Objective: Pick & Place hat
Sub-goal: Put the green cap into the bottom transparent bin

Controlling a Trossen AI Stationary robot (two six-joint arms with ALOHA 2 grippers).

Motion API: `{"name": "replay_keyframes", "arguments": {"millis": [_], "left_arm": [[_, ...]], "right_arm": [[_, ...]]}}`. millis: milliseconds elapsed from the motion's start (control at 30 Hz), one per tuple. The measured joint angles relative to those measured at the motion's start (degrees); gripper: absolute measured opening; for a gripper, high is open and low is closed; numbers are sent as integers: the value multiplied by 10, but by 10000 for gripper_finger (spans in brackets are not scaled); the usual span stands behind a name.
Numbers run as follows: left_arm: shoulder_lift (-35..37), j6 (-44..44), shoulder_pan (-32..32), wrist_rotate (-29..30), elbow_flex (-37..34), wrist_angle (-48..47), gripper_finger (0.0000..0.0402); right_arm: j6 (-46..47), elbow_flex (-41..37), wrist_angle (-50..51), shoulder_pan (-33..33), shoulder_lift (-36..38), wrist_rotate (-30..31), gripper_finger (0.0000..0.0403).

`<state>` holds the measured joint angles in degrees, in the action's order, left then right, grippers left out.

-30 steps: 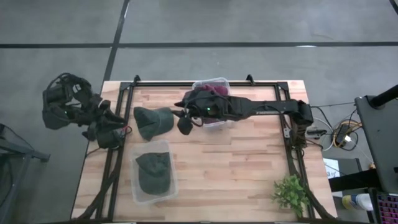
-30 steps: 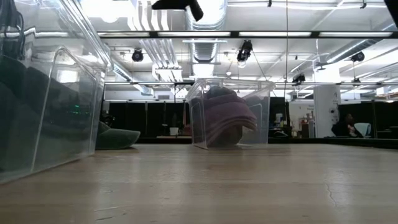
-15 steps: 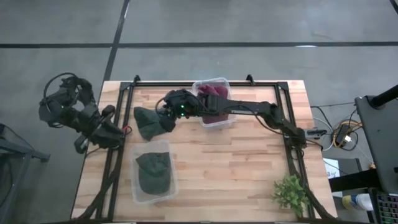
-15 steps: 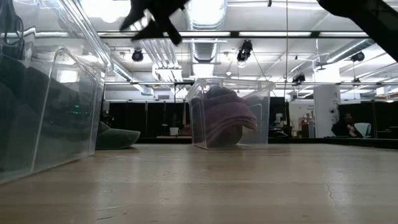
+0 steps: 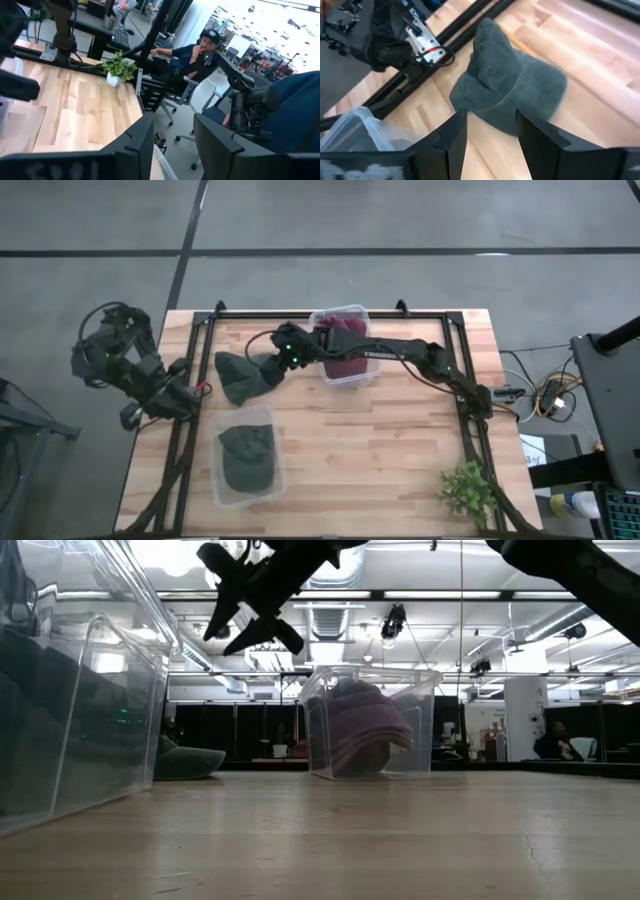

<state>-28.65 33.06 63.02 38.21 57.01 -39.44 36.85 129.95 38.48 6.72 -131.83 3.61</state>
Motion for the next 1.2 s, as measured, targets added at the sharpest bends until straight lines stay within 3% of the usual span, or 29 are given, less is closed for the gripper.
{"name": "replay_keyframes", "arguments": {"millis": [267, 400, 600, 700, 967, 1100, 1200], "left_arm": [[11, 4, 0, -2, -19, 0, 131], [17, 26, 0, -2, -35, -1, 131], [20, 45, 0, -3, -46, -1, 131], [22, 45, 0, -3, -47, -1, 131], [35, 52, 0, 11, -46, -1, 131], [42, 87, -1, 71, -41, -5, 131], [40, 89, -2, 83, -30, -25, 131]], "right_arm": [[35, 0, 28, -45, 3, -13, 156], [99, -1, 68, -80, 3, 59, 144], [215, -33, 113, -122, 3, 223, 125], [258, -46, 110, -120, 2, 226, 117], [244, -48, 107, -125, 14, 224, 109], [238, -46, 137, -131, 50, 276, 113], [244, -46, 180, -145, 81, 323, 115]]}}
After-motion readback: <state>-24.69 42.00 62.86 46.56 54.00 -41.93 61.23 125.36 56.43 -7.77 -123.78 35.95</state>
